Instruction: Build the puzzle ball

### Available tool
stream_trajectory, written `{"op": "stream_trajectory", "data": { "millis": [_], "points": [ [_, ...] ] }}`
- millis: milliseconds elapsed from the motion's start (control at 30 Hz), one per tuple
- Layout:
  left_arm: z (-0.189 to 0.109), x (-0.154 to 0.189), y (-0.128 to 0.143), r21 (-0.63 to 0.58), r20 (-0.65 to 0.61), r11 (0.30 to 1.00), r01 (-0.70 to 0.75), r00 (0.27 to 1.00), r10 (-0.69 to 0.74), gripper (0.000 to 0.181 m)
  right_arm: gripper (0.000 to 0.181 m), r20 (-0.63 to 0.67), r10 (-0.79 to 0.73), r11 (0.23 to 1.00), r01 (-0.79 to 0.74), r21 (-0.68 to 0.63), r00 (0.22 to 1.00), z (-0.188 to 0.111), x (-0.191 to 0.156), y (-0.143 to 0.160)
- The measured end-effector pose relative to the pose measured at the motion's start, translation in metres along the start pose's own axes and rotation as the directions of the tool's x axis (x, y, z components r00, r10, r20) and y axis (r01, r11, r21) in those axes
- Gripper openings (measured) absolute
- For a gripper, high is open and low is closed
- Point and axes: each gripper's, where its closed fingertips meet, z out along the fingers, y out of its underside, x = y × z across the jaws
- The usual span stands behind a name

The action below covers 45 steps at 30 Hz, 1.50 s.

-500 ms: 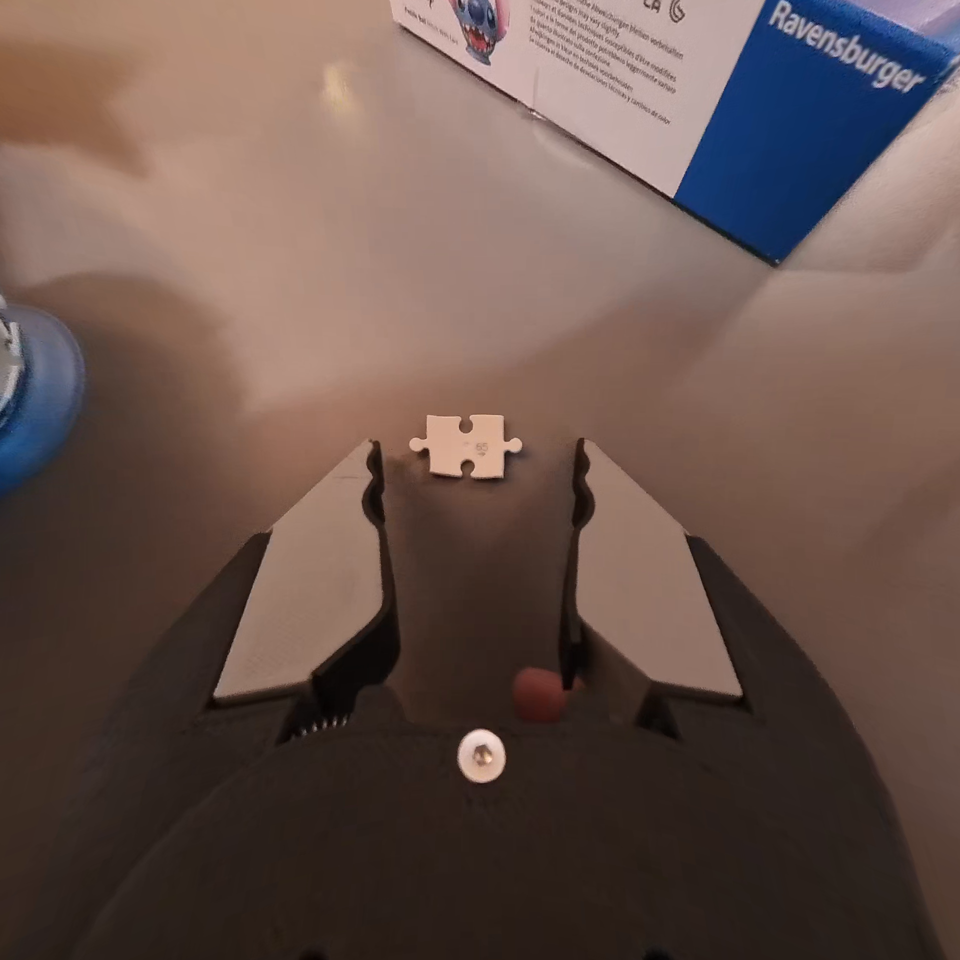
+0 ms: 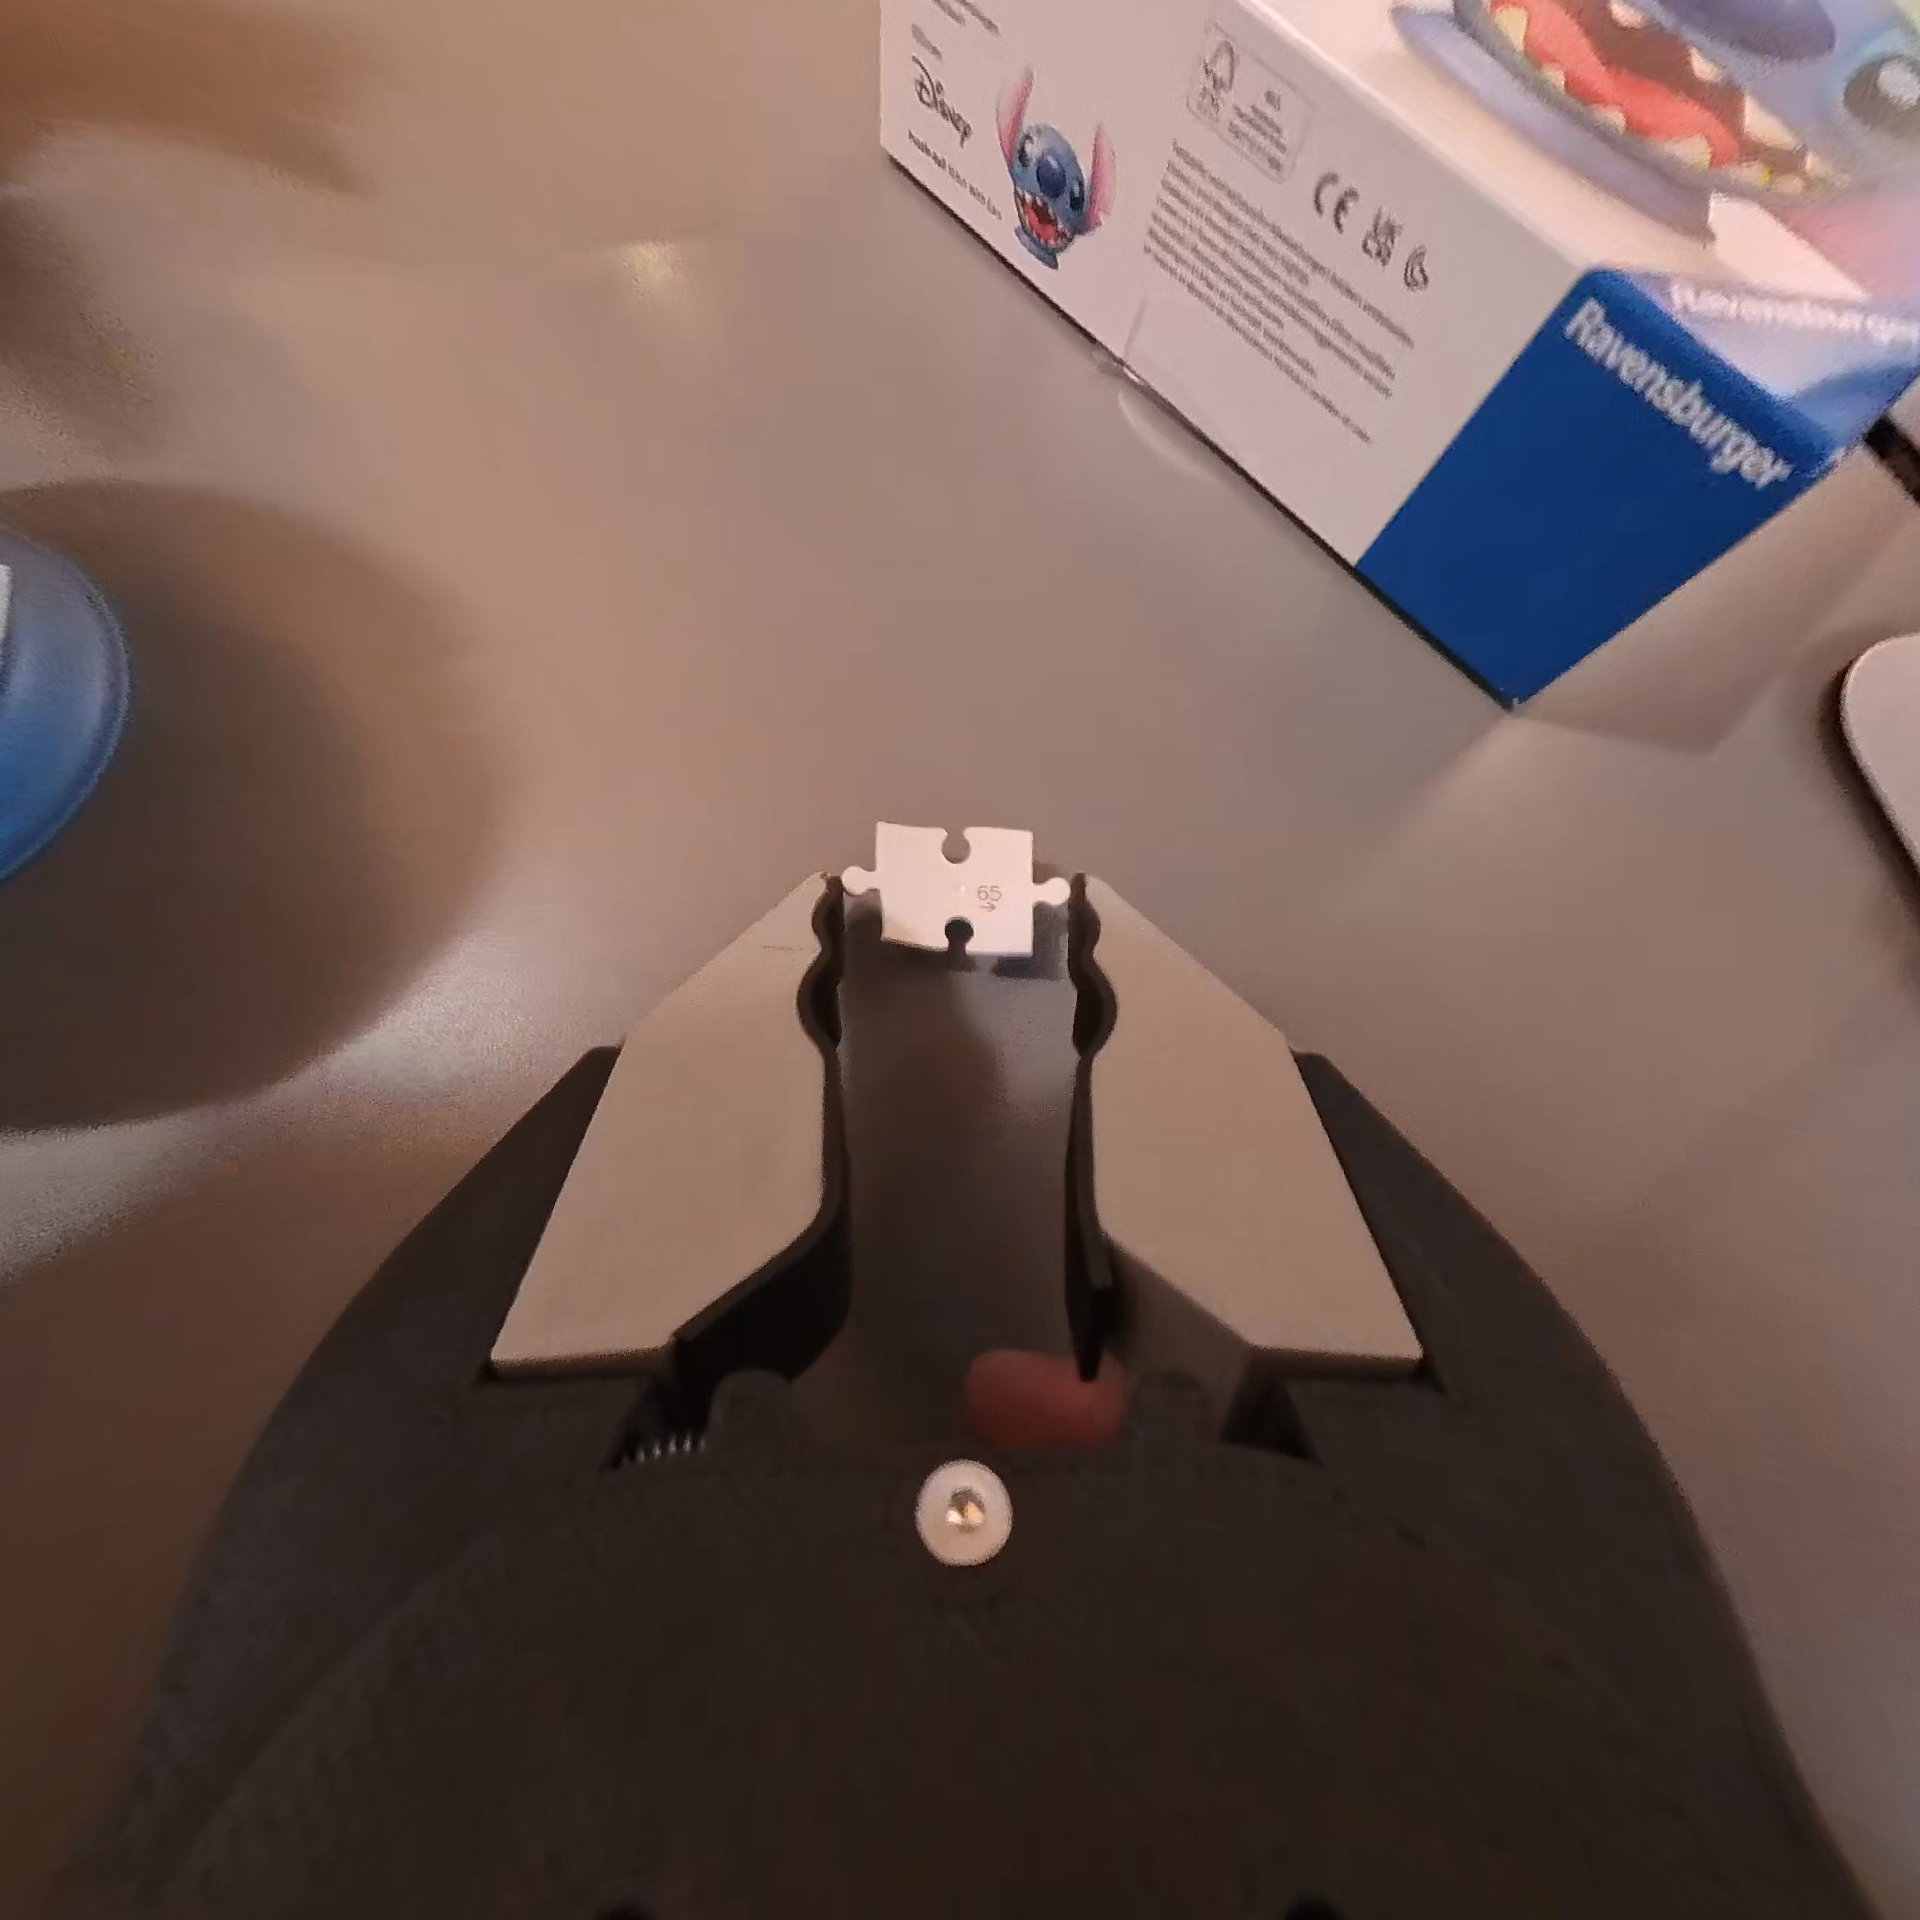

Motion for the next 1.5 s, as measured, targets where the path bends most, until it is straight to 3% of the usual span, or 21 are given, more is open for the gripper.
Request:
{"op": "stream_trajectory", "data": {
  "millis": [200, 333, 400, 533, 767, 867, 933, 1000, 1167, 1333, 1433, 1500],
  "points": [
    [-0.006, -0.003, -0.056, -0.013, 0.026, 0.999, 0.053, 0.998, -0.053, 0.069, 0.040, -0.018, -0.128, 0.985, 0.129, 0.116, 0.992, -0.005, -0.009, -0.043],
    [0.031, -0.003, -0.089, -0.082, -0.007, 0.997, -0.014, 1.000, 0.014, 0.056, 0.040, -0.009, -0.190, 0.959, 0.188, 0.212, 0.982, -0.007, -0.020, -0.083],
    [0.060, -0.011, -0.091, -0.149, -0.029, 0.989, 0.013, 0.999, -0.018, 0.056, 0.041, -0.023, -0.223, 0.943, 0.221, 0.249, 0.975, -0.007, -0.025, -0.101],
    [0.100, -0.007, -0.089, -0.256, -0.205, 0.947, 0.193, 0.947, -0.248, 0.054, 0.041, -0.048, -0.277, 0.921, 0.279, 0.273, 0.960, -0.005, -0.038, -0.119],
    [0.123, -0.005, -0.080, -0.321, -0.277, 0.907, 0.273, 0.889, -0.365, 0.053, 0.040, -0.098, -0.338, 0.893, 0.351, 0.282, 0.936, -0.006, -0.045, -0.125],
    [0.127, 0.003, -0.078, -0.324, -0.313, 0.908, 0.265, 0.876, -0.368, 0.042, 0.040, -0.106, -0.355, 0.883, 0.370, 0.289, 0.929, -0.005, -0.045, -0.127],
    [0.129, 0.008, -0.076, -0.326, -0.332, 0.912, 0.251, 0.872, -0.358, 0.028, 0.040, -0.099, -0.358, 0.878, 0.371, 0.303, 0.929, -0.005, -0.048, -0.129],
    [0.130, 0.010, -0.077, -0.304, -0.356, 0.922, 0.240, 0.869, -0.344, 0.002, 0.040, -0.094, -0.365, 0.878, 0.376, 0.296, 0.926, -0.002, -0.049, -0.128],
    [0.130, 0.001, -0.077, -0.222, -0.345, 0.962, 0.159, 0.910, -0.230, 0.000, 0.043, -0.022, -0.364, 0.888, 0.353, 0.295, 0.931, -0.002, -0.048, -0.120],
    [0.125, -0.002, -0.072, -0.150, -0.318, 0.988, -0.021, 0.948, -0.028, 0.000, 0.026, 0.187, -0.172, 0.926, 0.093, 0.367, 0.967, -0.014, -0.034, -0.129],
    [0.124, 0.000, -0.066, -0.129, -0.296, 0.983, -0.129, 0.951, 0.086, 0.000, 0.023, 0.373, -0.101, 0.943, -0.030, 0.330, 0.922, -0.011, -0.049, -0.131],
    [0.124, 0.002, -0.063, -0.117, -0.290, 0.973, -0.197, 0.944, 0.156, 0.000, 0.021, 0.391, -0.087, 0.945, -0.047, 0.323, 0.916, -0.004, -0.051, -0.134]
  ]
}}
